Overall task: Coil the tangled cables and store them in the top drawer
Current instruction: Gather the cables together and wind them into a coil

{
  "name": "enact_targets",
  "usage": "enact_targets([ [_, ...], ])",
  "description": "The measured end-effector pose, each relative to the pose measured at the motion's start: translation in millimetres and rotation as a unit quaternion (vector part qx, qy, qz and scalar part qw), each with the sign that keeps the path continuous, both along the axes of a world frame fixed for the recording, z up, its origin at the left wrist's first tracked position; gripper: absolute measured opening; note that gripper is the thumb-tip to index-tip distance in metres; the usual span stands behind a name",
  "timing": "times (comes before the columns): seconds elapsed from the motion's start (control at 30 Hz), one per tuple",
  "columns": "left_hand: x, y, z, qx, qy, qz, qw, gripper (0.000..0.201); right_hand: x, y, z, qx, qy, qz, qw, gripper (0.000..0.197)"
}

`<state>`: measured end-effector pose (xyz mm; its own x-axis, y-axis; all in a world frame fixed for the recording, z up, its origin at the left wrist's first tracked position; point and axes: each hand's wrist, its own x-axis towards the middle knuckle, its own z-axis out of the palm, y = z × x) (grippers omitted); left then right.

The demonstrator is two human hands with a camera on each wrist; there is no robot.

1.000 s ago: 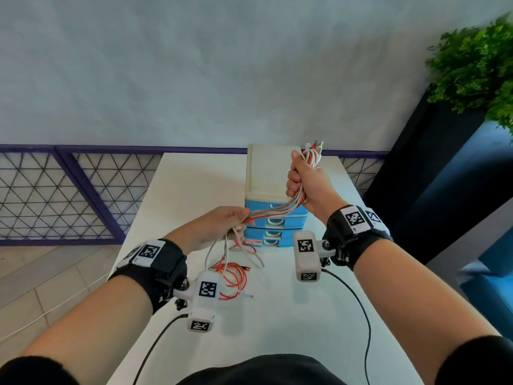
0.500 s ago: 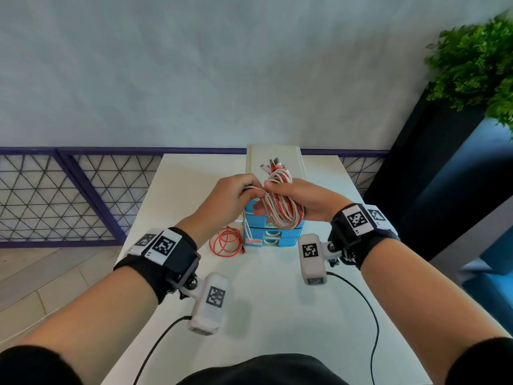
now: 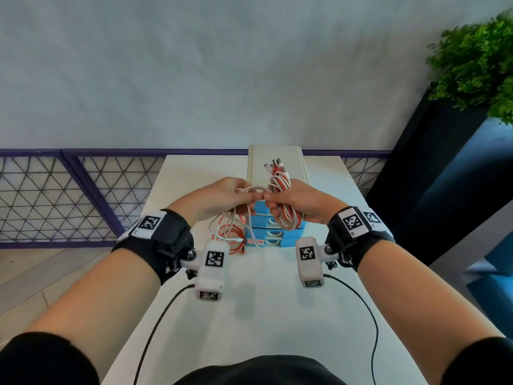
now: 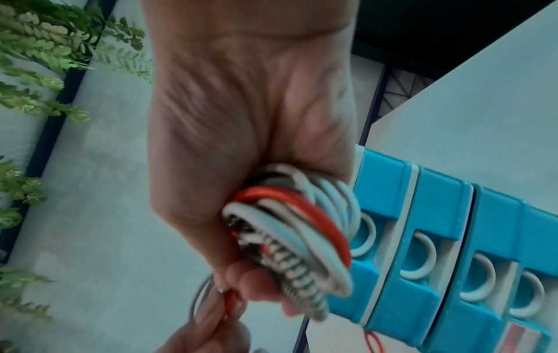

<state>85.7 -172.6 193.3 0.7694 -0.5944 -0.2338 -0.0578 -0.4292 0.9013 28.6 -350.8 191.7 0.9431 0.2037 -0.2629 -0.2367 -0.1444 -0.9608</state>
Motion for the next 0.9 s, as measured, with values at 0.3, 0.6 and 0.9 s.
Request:
enact_targets([
  [0.3,-5,5,7,-0.106,0.237,-0.026,0.965,0.034,10,6,7,-0.049,-0.071,-0.094,0.992,0.017],
  [0.6,-2,8,9,-0.141,0.261,-0.053,0.953,0.039,9,1,11,-0.087,-0.078,-0.075,0.990,0.015],
  [0.9,-9,12,1,-0.162,0.235,-0.074,0.956,0.040,-1,-7,19,-0.005,-0.055,-0.043,0.998,0.007],
])
